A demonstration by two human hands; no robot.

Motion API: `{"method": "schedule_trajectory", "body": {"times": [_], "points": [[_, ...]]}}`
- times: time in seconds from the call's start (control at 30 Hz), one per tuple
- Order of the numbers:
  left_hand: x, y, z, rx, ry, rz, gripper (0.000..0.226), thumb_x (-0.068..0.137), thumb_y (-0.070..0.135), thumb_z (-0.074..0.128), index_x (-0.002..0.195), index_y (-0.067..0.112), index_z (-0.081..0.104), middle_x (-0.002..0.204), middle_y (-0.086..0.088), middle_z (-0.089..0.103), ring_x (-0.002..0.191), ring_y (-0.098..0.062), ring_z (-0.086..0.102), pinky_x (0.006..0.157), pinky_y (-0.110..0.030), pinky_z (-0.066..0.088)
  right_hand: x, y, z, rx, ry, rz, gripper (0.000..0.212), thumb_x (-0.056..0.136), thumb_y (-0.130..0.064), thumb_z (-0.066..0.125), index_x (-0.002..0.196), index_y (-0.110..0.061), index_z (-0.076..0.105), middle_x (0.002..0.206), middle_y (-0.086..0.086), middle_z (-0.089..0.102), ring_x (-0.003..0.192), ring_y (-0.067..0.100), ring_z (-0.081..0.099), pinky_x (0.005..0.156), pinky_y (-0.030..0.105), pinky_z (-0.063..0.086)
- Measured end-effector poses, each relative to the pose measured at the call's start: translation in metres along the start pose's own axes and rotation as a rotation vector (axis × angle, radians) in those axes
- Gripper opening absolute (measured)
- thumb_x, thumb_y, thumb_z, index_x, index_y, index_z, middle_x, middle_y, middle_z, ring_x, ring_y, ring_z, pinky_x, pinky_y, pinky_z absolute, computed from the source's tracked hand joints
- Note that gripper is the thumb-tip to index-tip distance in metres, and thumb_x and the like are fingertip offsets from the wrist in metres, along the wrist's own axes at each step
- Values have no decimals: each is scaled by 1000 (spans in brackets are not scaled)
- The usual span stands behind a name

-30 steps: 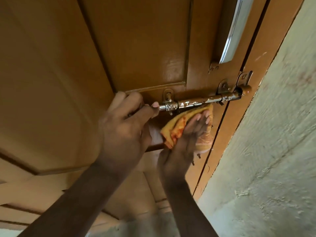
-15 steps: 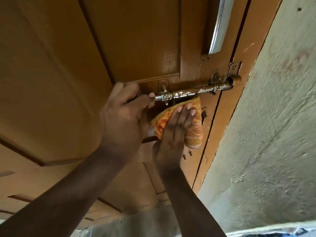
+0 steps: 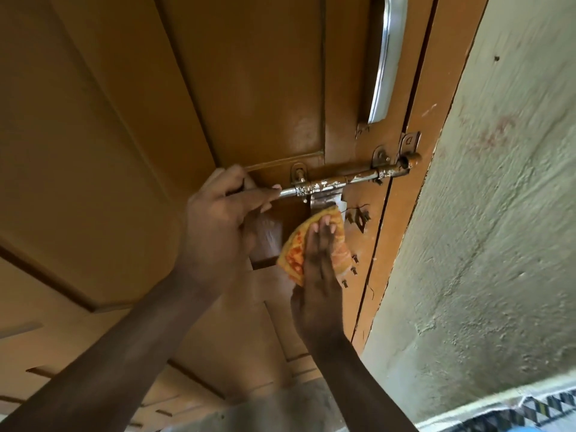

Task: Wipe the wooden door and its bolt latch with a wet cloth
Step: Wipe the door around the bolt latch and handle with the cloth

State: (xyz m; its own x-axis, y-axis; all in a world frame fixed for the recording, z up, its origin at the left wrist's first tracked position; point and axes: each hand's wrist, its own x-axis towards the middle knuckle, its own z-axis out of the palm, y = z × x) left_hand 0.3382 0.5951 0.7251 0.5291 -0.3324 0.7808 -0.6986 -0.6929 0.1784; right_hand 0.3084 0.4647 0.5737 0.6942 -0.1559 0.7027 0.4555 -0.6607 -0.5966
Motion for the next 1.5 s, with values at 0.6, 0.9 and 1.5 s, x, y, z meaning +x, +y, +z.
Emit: {"method": "schedule_trajectory", "body": {"times": [0.6, 0.9, 1.5], "points": [[7, 1, -2, 79, -70, -89, 14, 79, -7, 84, 89, 1, 82, 81, -11, 66, 72, -28, 62, 59, -30, 49, 82, -5, -73, -448, 48, -2, 95, 81, -5, 80, 156, -10, 22, 162, 16, 33, 150, 30, 19, 99, 55, 55], [7, 8, 4, 135, -26, -131, 20, 71, -15, 84, 81, 2, 80, 73, -10, 60, 65, -27, 58, 62, -21, 33, 72, -8, -77, -557, -62, -251, 61, 94, 0, 37, 154, -5, 33, 162, 16, 34, 155, 29, 3, 114, 51, 40], [11, 20, 0, -16, -42, -329, 20, 78, -13, 78, 79, 7, 80, 77, 1, 62, 66, -18, 58, 58, -24, 39, 70, -23, -93, -536, -55, 142, 92, 77, 20, 56, 159, -12, 28, 168, 9, 22, 155, 38, 11, 73, 56, 62]]}}
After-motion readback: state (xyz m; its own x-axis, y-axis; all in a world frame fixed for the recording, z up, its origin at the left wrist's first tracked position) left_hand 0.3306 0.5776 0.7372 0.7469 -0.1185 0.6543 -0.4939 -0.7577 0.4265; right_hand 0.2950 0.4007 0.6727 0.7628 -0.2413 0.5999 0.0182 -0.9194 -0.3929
